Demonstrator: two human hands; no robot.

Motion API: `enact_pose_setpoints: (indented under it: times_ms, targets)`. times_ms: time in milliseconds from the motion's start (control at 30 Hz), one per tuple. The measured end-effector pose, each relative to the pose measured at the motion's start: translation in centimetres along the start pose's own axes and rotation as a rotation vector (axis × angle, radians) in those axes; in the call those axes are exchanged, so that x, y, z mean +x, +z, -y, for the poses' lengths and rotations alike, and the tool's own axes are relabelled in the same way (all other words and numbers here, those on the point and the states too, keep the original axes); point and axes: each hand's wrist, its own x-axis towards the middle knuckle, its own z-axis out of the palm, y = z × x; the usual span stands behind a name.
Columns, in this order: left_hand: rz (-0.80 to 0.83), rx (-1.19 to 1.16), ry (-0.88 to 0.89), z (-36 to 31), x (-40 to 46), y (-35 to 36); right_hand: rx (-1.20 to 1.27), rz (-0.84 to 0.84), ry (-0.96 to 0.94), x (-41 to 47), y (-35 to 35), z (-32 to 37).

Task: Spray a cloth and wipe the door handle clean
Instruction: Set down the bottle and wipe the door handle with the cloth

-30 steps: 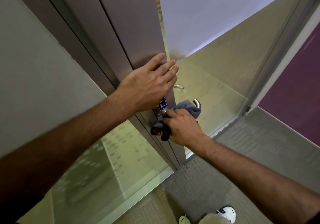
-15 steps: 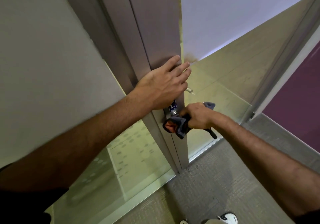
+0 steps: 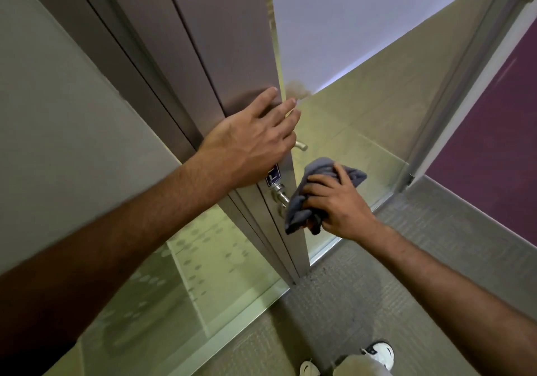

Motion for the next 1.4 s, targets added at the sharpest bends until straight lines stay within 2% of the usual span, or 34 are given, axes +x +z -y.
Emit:
enact_pose_setpoints:
  times_ms: [133,200,300,367,567,700,800,867,967,1033,1133,1200,1300,1333,1400]
  targets:
    - [-0.016,0.007,0.001,0.1,-0.1,-0.2,0.154,-0.208,0.116,-0.4,0.1,-4.9]
    - [-0.01,0.001,0.003,0.2,0.0,-0.3,0.412,-0.314,0.27,-0.1,0.1,-6.4]
    - [0.011,-0.019,0.006,0.0,0.2,-0.2,1.019,-0.347,0.649,-0.1,0.4,-6.3]
    - [0.013,-0.016,0.001,0.1,0.1,-0.1,1.342,-0.38,0.804,-0.6,1.9,-4.9]
    - [0.003,0.006,0.005,0.1,0.0,-0.2,1.768,-0.574,1.176,-0.2,6.8,1.5]
    - [0.013,-0.01,0.016,0.1,0.0,-0.4,1.641,-0.622,1.239,0.8,8.0,6.5]
    - [0.021,0.01,0.022,0.1,-0.1,-0.5,1.566,-0.52,1.134,0.2,8.4,8.6]
    - [0.039,0.022,0.026,0.1,0.0,-0.4,1.448,-0.518,1.049,-0.2,8.0,8.1]
    - [0.05,0.011,0.031,0.1,0.0,-0.4,1.286,-0.701,1.156,-1.6,6.9,6.7]
    - [0.038,0.015,0.026,0.0,0.0,-0.2,1.333,-0.843,1.255,-2.9,5.6,5.9]
    - [-0.002,0.015,0.02,0.1,0.0,-0.1,1.279,-0.881,1.161,-3.8,2.6,4.7]
    - [-0.015,0.006,0.016,0.0,0.0,-0.1,1.138,-0.754,1.029,-2.8,0.2,4.5]
    - [0.006,-0.005,0.013,0.0,0.0,-0.1,0.691,-0.371,0.845,0.3,-1.7,5.6]
    - [0.013,-0.009,0.013,0.0,0.0,-0.1,0.583,-0.222,0.827,1.5,-1.8,6.2]
    - [0.016,-0.017,0.014,0.0,-0.1,-0.2,0.544,0.028,0.863,3.8,-2.0,7.0]
